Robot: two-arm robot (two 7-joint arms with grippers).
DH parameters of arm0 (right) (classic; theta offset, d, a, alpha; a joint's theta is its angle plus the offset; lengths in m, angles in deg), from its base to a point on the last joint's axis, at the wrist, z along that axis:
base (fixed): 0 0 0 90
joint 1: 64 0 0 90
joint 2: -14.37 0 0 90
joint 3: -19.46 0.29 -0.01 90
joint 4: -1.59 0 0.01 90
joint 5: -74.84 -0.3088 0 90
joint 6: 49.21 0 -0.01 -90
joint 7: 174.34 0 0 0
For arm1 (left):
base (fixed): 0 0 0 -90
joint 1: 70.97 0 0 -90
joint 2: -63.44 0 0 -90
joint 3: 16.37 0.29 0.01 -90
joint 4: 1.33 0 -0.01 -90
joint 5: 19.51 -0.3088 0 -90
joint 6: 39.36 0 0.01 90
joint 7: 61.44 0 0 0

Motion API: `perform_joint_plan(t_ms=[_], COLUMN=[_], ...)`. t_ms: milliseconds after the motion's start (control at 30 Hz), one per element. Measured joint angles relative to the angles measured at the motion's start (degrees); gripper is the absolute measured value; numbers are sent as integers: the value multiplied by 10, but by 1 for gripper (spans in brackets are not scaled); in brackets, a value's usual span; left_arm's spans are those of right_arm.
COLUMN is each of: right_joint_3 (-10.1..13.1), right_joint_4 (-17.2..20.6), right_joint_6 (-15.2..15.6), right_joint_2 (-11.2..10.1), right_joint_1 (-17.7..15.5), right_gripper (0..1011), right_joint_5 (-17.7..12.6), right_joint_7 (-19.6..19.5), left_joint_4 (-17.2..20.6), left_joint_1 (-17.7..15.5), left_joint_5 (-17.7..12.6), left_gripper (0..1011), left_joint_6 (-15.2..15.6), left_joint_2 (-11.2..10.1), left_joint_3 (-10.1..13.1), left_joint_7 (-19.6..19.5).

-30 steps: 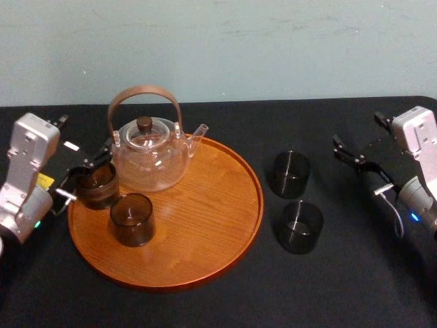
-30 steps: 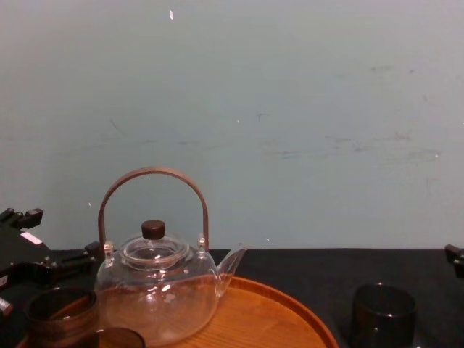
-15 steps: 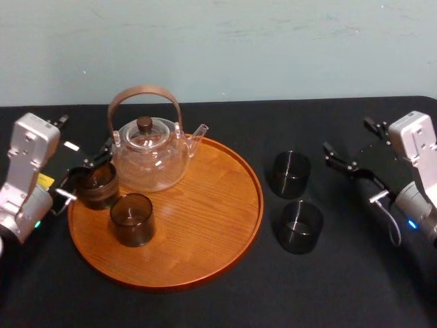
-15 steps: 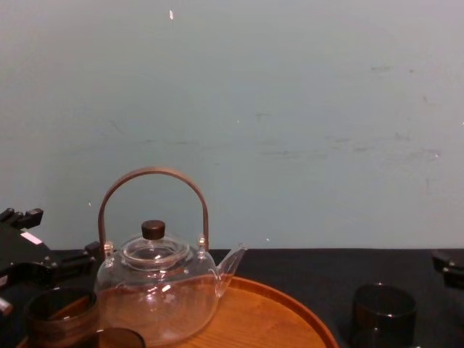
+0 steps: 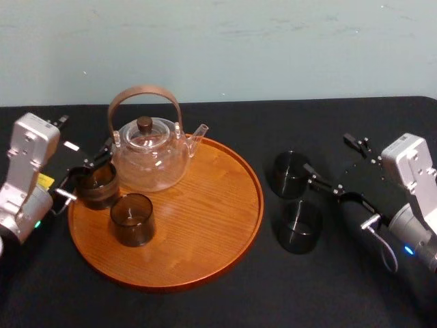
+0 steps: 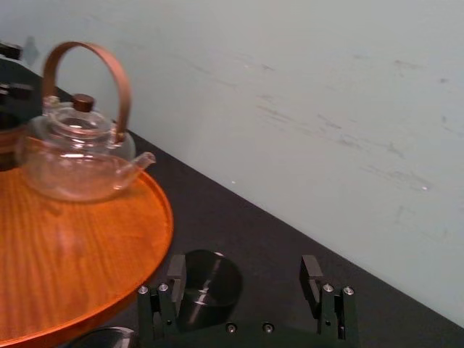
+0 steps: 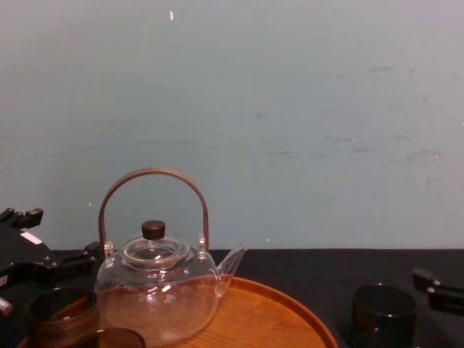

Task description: Pick up the glass from the table and place it on the tray.

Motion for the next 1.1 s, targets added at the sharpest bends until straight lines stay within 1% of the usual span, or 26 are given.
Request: perform_joint_plan(t_ms=[500,733,800,933,1100], right_joint_3=[5,13,18,25,43], right_joint_4=[65,80,84,87,90], right_joint_6=[-4,0,7,11,15], right_joint_2=[-8,-10,-11,-11,-11], right_joint_1=[-60,-85,-98,-109,-127], right_gripper=[1002,1002,1002,1002,1002], right_joint_5=[3,-1,-4,-8,-18], right_joint_7=[29,38,40,40,41], left_joint_4=[0,0,0,0,0], left_joint_1=[0,0,0,0,0], left_joint_5=[0,0,0,0,0], left_gripper=[1001,1001,1001,1001,1001], left_joint_6=[0,0,0,0,0], left_joint_2=[0,0,0,0,0], left_joint_3=[0,0,0,0,0], left_joint_7=[0,0,0,0,0])
